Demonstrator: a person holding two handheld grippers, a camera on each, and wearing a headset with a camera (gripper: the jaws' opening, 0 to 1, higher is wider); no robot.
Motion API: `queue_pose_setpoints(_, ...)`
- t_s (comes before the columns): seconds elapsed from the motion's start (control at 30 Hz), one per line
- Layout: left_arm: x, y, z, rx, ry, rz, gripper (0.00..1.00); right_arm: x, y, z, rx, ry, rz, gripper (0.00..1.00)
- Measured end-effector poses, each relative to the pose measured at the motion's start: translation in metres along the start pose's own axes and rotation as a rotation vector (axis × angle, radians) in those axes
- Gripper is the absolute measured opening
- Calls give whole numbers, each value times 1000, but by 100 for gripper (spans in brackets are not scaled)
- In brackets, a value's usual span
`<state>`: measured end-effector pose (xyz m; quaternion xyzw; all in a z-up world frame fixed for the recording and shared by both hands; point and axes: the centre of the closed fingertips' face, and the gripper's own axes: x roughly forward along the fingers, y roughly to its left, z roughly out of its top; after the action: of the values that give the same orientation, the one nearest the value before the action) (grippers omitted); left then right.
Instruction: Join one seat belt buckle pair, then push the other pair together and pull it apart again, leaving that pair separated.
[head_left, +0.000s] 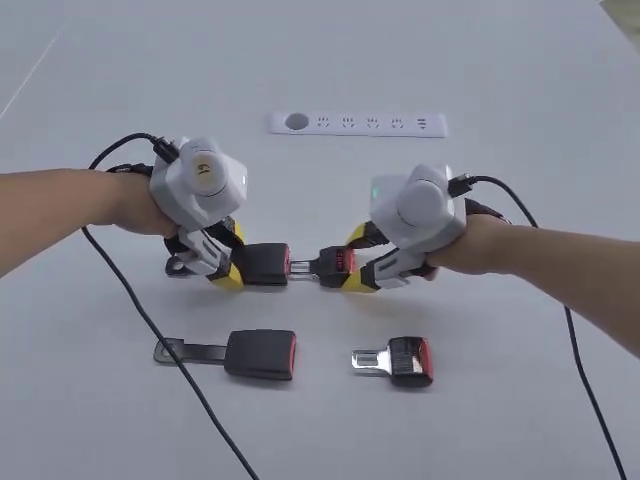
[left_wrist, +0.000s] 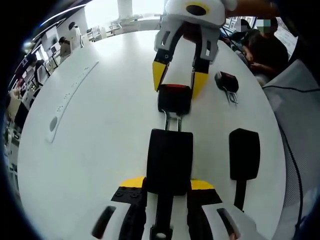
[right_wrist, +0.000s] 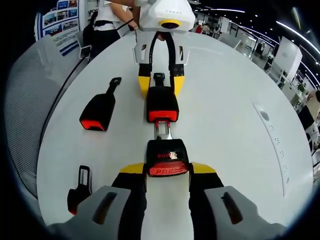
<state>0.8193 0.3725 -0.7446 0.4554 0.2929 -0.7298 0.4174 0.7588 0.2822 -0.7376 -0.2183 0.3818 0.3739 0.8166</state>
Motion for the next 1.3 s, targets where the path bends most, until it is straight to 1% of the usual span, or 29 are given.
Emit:
queue_pose_setpoints(0.37, 0, -1, 0, -4, -19, -1, 31, 6, -1, 4, -5, -9, -9, 30)
queue_pose_setpoints(0.53, 0, -1, 0, 5, -21, -3, 30, 10, 1, 9, 2, -21, -11, 30)
queue_pose_setpoints(0.57, 0, -1, -1, 7, -20, -3, 30, 11, 0, 8, -22, -12, -19, 30)
queue_pose_setpoints(0.67, 0, -1, 0, 7, -21, -2, 30, 10, 1, 8, -5, -20, -21, 30)
queue_pose_setpoints(0.83, 0, -1, 0, 7, -29, 2, 30, 11, 2, 8, -6, -27, -28, 29)
queue_pose_setpoints(1.3, 0, -2, 0, 16, -35, 9, 30, 11, 3, 8, 3, -31, -28, 29)
